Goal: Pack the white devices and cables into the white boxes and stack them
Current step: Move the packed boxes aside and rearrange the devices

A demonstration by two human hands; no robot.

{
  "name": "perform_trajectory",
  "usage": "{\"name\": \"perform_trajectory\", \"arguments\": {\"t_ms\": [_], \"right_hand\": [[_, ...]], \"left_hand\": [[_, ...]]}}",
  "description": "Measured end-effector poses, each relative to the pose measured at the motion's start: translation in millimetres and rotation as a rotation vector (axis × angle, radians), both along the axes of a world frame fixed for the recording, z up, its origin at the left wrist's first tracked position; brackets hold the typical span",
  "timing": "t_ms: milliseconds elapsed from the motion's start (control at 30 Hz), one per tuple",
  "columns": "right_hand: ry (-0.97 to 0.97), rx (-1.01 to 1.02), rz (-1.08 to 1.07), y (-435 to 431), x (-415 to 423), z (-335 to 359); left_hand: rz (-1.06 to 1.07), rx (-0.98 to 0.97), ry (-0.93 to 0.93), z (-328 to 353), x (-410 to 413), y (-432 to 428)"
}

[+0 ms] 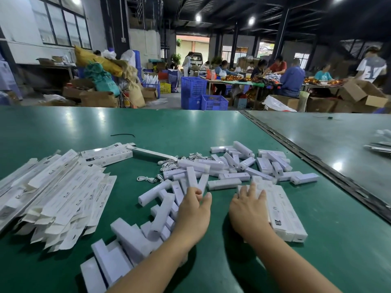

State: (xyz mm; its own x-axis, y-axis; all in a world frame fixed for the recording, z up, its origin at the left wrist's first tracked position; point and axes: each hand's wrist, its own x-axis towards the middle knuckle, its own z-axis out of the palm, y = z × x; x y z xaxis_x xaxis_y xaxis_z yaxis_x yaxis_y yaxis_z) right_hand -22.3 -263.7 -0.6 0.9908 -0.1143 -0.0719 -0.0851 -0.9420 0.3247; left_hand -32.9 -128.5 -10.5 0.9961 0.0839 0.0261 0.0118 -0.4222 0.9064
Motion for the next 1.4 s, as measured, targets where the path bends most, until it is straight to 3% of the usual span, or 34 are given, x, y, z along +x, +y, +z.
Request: {"name": "perform_trajectory", "arguments": {"t_ms": [167,233,367,467,733,833,967,1033,1100,1233,1400], "right_hand": [[0.092,-0.017,-0.159,-27.0,11.1,12.1],[0.079,0.082,-0.143,-31.9,21.2,14.9],[-0.213,0.530,-0.170,-50.0,64.9,27.3],[-0.357,0.658,-0.317,-80.0,104.8,32.4],[-0.035,0.553,-0.599,-127.6,148.4,23.5],[0.004,0.520,-0.505,-122.4,156.3,22.2],[-0.130,0.514,-0.249,-103.0,149.7,17.7],[-0.332,0.537,-0.270,-108.2,150.8,24.5],[-0.390,0.530,-0.397,-125.1,155.5,32.7],[-0.105,0.600,-0.605,-163.8,166.1,23.6],[0.008,0.637,-0.451,-163.6,179.9,2.2]], "left_hand": [[-0.165,0.262,-0.064,-8.2,-1.8,5.1],[-0.225,0.398,-0.093,-10.7,-3.6,3.5],[-0.333,0.689,-0.153,-14.0,-4.4,-3.8],[-0.336,0.794,-0.149,-13.1,0.2,-13.5],[-0.348,0.880,-0.131,-3.7,22.2,-38.4],[-0.364,0.873,-0.159,2.9,33.9,-42.4],[-0.390,0.898,-0.185,5.4,49.4,-54.3],[-0.387,0.898,-0.175,3.0,56.4,-58.6],[-0.377,0.891,-0.178,-1.3,62.9,-60.5],[-0.411,0.895,-0.127,-7.8,72.4,-60.5],[-0.483,1.026,-0.048,-13.5,86.4,-56.7]]}}
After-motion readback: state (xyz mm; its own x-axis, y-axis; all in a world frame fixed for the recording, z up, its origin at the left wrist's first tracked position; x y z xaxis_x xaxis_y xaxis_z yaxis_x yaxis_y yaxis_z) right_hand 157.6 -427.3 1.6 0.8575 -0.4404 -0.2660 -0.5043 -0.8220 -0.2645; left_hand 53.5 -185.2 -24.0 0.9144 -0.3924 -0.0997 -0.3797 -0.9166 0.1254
